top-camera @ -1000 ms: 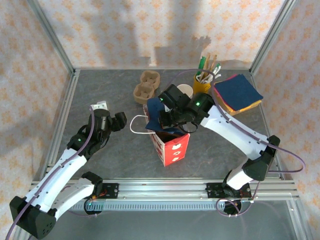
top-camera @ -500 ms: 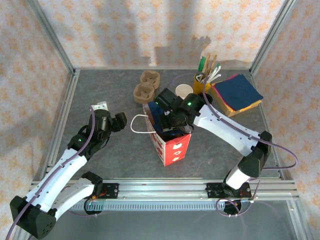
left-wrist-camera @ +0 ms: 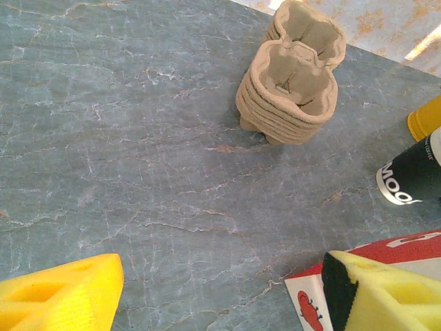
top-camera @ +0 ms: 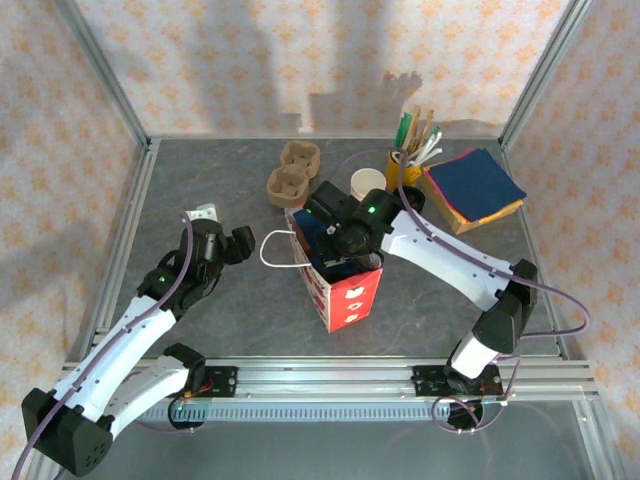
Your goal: Pack the takeout coffee
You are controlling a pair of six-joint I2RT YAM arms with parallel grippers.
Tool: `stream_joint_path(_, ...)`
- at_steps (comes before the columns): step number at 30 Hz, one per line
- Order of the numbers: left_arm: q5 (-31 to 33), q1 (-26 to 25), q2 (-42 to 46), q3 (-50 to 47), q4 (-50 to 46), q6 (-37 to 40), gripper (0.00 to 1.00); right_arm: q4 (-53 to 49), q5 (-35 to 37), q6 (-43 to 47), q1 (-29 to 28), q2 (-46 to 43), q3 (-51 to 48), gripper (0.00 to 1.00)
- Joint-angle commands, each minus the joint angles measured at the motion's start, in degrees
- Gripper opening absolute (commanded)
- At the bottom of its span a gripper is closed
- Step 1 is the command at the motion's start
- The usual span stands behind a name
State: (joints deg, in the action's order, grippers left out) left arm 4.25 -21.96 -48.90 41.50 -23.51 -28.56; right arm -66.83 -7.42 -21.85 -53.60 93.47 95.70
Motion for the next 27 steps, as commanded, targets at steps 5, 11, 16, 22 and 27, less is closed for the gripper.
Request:
stream_joint_path(5,0.0,0.4,-1.2,0.0,1.1,0.9,0.78,-2.3,1.2,0.7,-0.3,0.7,5.9,0.31)
stream_joint_path(11,-0.3,0.5,-1.6,-0.4,1.4,0.6,0.78,-1.2,1.4,0.7,-0.3,-0.9,7.1,0.38)
stream_joint_path(16,-0.5,0.5,-1.5,-0.6,1.2,0.3,0.78,-0.5,2.5,0.6,-0.3,-1.8,9.2,0.38)
stream_joint_path(22,0.3,0.4,-1.1,0.0,0.5,0.3,0.78,3.4,1.6,1.7,-0.3,-3.8,13.3,0.38)
stream_joint_path(27,1.9,0.5,-0.3,1.3,0.1,0.3,0.78,6.7,5.8,4.0,-0.3,-5.7,19.7,0.44)
